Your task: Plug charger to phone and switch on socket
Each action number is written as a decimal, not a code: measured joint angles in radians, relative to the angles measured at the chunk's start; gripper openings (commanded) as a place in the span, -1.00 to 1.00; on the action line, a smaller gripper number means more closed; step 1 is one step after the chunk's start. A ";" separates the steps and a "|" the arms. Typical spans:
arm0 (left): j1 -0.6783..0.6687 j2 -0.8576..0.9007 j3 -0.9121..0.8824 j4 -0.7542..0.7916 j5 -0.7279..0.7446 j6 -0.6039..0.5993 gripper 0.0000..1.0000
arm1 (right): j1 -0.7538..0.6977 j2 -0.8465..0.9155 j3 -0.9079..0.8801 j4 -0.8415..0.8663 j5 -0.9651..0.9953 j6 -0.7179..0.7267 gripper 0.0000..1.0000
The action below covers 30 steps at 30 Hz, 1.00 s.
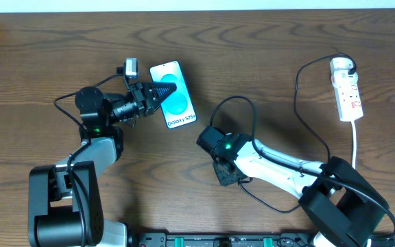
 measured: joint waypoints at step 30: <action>0.000 0.000 0.000 0.000 0.016 0.000 -0.85 | 0.042 -0.442 0.005 0.211 -0.213 -0.140 -0.98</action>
